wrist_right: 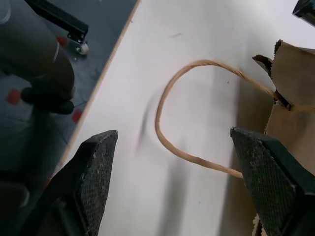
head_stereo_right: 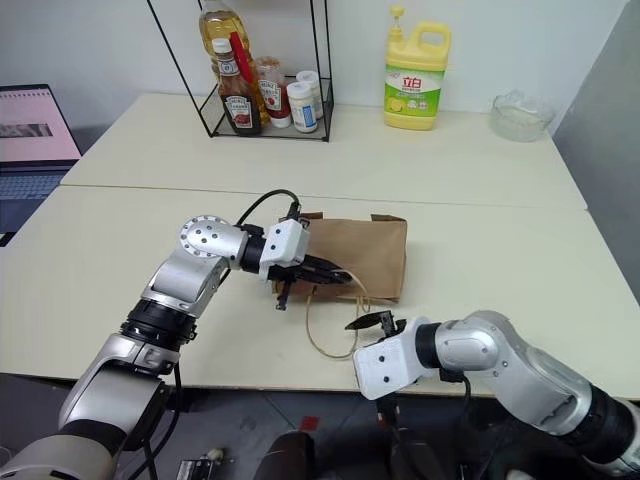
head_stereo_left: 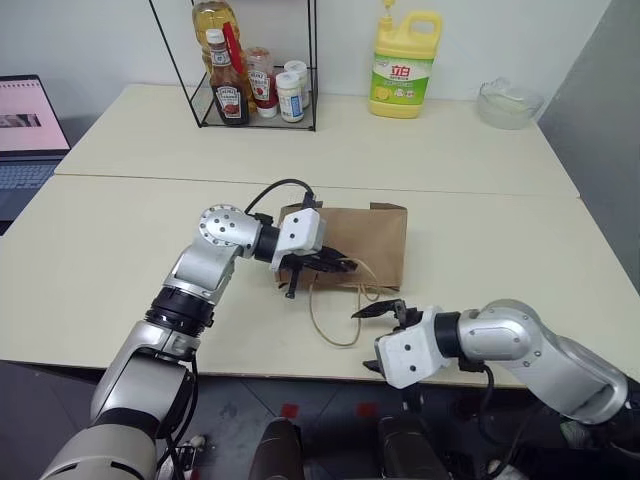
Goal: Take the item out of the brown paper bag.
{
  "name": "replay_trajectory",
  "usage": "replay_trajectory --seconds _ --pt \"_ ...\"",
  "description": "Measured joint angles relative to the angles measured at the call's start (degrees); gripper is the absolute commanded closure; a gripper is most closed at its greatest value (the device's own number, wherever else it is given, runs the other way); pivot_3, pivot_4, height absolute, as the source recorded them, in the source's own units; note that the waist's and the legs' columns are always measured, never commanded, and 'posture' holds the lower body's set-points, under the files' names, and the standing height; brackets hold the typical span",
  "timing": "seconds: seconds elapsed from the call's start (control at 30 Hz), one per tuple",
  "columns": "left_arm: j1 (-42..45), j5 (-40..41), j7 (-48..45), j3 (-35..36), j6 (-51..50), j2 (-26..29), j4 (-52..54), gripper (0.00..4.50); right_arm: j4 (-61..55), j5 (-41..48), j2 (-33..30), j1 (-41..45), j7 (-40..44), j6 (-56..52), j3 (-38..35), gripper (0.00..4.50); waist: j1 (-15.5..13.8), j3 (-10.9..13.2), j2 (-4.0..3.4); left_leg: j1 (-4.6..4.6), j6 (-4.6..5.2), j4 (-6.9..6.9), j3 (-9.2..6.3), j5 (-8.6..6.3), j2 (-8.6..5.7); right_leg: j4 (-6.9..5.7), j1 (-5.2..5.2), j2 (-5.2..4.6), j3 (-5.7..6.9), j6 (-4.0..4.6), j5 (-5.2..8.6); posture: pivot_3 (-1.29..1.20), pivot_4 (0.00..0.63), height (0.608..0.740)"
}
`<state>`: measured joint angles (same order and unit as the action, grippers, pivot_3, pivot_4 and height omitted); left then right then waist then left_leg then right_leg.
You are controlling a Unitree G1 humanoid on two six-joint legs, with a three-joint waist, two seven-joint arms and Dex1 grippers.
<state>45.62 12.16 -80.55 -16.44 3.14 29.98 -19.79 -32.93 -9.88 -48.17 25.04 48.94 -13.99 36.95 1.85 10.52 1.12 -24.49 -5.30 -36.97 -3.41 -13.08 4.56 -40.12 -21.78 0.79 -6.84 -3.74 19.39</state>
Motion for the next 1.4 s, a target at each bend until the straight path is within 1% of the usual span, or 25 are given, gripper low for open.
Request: replay_trajectory --seconds 0.13,0.23,0.3,0.33,0.47,0.53,0.67,0.8,1.03,1.2,1.4 --pt "0.01 0.0 0.08 0.02 -0.02 -0.18 -0.01 4.47 4.76 -5.03 3.73 0.31 0.25 2.52 0.64 0.65 -0.01 0.0 0.0 0.0 -0.11 0.0 0.01 0.06 -0.01 0.0 0.01 -0.01 0.0 0.0 0.0 0.0 0.15 0.74" --pt "0.0 0.0 0.23 0.03 -0.16 -0.25 0.06 4.5 6.52 -6.94 5.8 0.31 1.39 2.74 0.63 1.22 -0.01 0.0 0.0 0.01 -0.11 0.0 0.0 0.06 -0.01 -0.01 0.01 -0.01 0.0 0.0 0.0 0.0 0.15 0.74" --pt "-0.01 0.02 0.51 0.03 -0.29 -0.36 0.34 4.5 6.83 -7.3 6.62 0.29 2.33 2.74 0.59 1.85 -0.01 0.0 0.0 0.01 -0.11 0.0 0.0 0.06 -0.01 -0.01 0.02 -0.01 0.0 0.0 0.0 0.0 0.15 0.74" --pt "-0.03 0.02 0.73 0.03 -0.42 -0.35 0.68 4.5 6.87 -7.42 6.83 0.25 2.64 2.73 0.51 2.3 -0.01 0.0 0.0 0.0 -0.11 0.0 0.0 0.06 -0.01 -0.01 0.02 -0.01 0.0 0.0 0.0 0.0 0.15 0.74" --pt "-0.22 0.07 1.24 0.04 -1.36 -0.36 2.58 4.5 6.89 -7.61 7.85 -0.1 3.77 2.34 0.16 3.67 0.0 0.0 0.0 0.02 -0.13 0.0 0.0 0.07 -0.01 -0.02 0.03 -0.01 0.0 0.0 0.0 0.0 0.15 0.74" --pt "-0.62 0.08 1.47 0.04 -1.93 -0.35 3.6 4.5 6.89 -7.99 8.13 -0.52 4.29 2.14 0.08 4.46 0.0 0.0 0.0 0.02 -0.13 0.0 0.0 0.07 -0.01 -0.01 0.04 -0.01 0.0 0.0 0.0 0.0 0.15 0.74" --pt "-1.63 0.4 2.68 0.05 -4.47 -0.38 5.89 4.5 6.87 -8.11 8.35 -1.19 5.29 1.0 -0.69 4.49 -0.01 0.0 0.0 0.02 -0.13 0.0 -0.02 0.07 -0.01 -0.02 0.05 -0.02 0.02 0.0 0.0 0.0 0.15 0.74" --pt "-0.77 1.28 4.99 1.06 -8.86 -1.35 6.51 4.5 6.72 -8.0 8.79 -2.02 6.5 -0.8 -1.77 4.49 -0.04 0.0 0.0 0.02 -0.1 -0.02 -0.03 0.05 -0.02 -0.02 0.07 -0.02 0.03 0.0 0.0 0.0 0.15 0.74" --pt "8.42 1.3 8.91 3.93 -12.74 -5.06 -3.36 4.5 5.96 -7.98 9.17 -3.37 8.18 -3.83 -2.99 4.49 -0.1 0.0 0.0 0.04 -0.1 -0.02 -0.09 0.06 -0.06 0.0 0.11 -0.02 0.08 0.0 0.0 0.0 0.15 0.74" --pt "11.15 1.21 11.15 5.33 -12.84 -6.73 -9.57 4.5 5.31 -8.06 9.41 -3.68 8.56 -4.9 -3.28 4.49 -0.06 0.0 0.0 0.04 -0.13 -0.02 -0.11 0.07 -0.05 -0.01 0.12 -0.02 0.1 0.0 0.0 0.0 0.15 0.74" --pt "13.73 0.69 12.37 5.67 -12.7 -7.24 -12.54 4.5 4.2 -8.15 9.41 -3.78 8.76 -5.48 -3.5 4.49 -0.1 0.0 0.0 0.04 -0.19 -0.02 -0.11 0.11 -0.06 0.0 0.12 -0.03 0.1 0.0 0.0 0.0 0.15 0.74"
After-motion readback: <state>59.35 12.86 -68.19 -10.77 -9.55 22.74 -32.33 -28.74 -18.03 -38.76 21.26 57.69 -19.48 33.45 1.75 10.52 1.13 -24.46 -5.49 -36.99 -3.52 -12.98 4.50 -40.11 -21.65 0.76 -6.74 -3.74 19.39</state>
